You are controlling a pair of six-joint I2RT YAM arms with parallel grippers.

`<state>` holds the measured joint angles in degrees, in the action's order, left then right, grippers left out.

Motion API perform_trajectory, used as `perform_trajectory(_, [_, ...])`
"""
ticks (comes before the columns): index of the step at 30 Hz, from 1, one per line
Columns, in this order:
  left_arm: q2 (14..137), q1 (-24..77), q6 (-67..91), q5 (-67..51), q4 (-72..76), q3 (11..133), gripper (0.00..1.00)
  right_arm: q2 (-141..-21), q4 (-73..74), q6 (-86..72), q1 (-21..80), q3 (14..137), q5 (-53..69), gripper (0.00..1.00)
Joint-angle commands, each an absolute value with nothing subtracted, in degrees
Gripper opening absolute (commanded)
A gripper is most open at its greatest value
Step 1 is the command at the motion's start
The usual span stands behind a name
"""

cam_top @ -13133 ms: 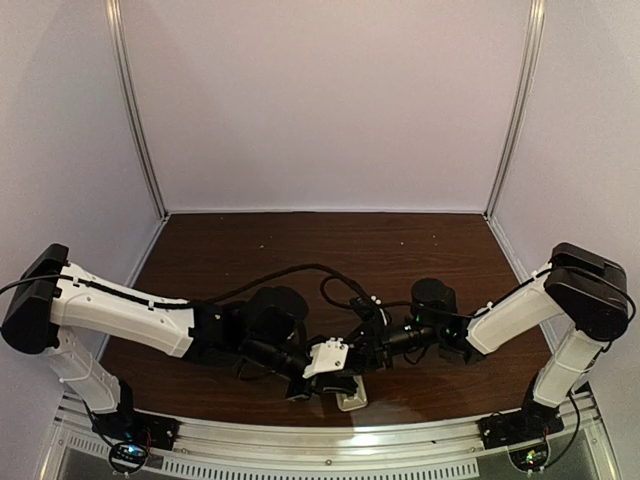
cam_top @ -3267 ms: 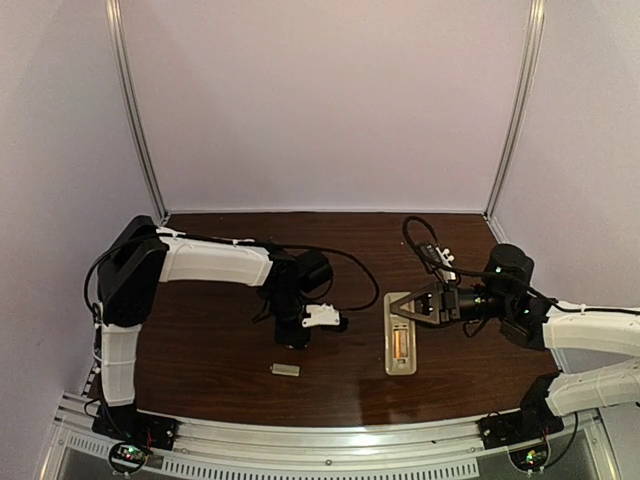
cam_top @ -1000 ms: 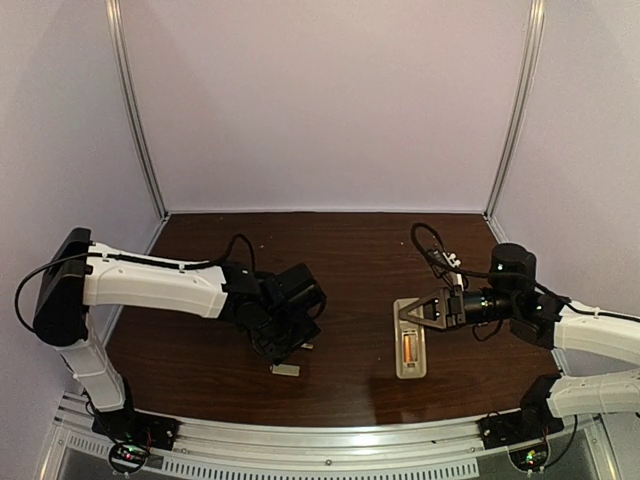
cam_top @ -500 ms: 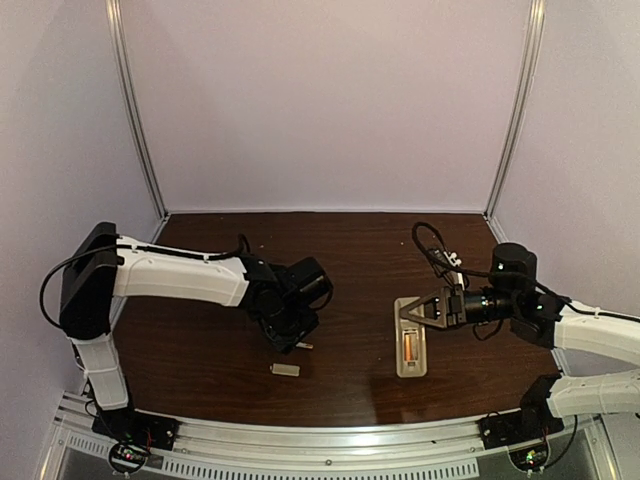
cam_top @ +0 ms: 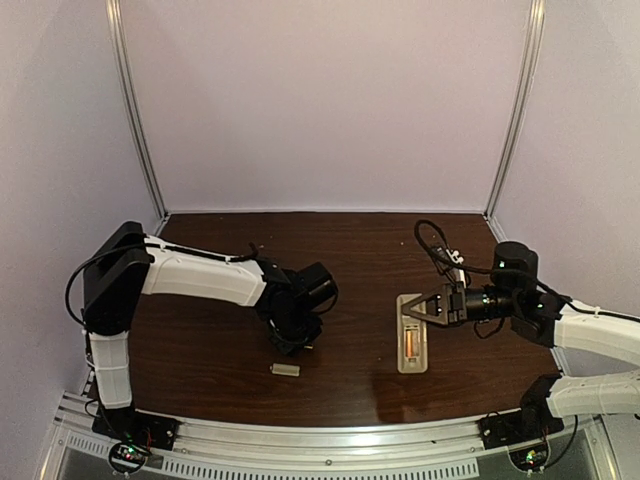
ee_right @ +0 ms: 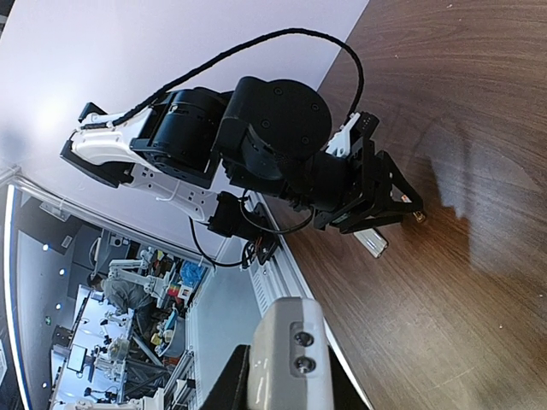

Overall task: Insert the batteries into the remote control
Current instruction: Pick up the battery from the center of the board.

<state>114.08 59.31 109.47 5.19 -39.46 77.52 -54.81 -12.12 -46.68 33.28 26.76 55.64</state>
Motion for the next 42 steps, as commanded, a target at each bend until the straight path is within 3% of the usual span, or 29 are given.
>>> perform_trajectory(1, [115.65,58.54,108.29,3.55,-38.74,78.57,0.38,-55.02,-12.92,-46.13,32.42,27.19,56.73,0.00])
perform_trajectory(14, [121.06,55.69,98.60,-4.86,-39.60,79.45,0.00,-55.89,-12.09,-46.07,31.20,27.96,56.94,0.00])
perform_trajectory(19, [122.57,55.72,91.38,-3.31,-43.82,83.68,0.00,-56.16,-11.81,-46.02,31.11,28.32,56.99,0.00])
perform_trajectory(27, [119.37,57.23,79.10,9.71,-48.89,89.93,0.00,-57.33,-10.97,-46.20,31.11,28.42,54.84,0.00])
perform_trajectory(32, [110.72,58.56,65.03,14.14,-39.36,84.89,0.00,-59.24,-12.72,-48.59,31.14,26.80,51.58,0.00])
perform_trajectory(35, [101.49,60.19,54.69,14.02,-26.41,75.17,0.00,-61.48,-19.27,-52.81,31.16,25.22,50.80,0.00])
perform_trajectory(42, [81.34,61.31,42.10,3.71,5.74,52.35,0.00,-65.48,-25.16,-56.37,32.41,26.01,45.07,0.00])
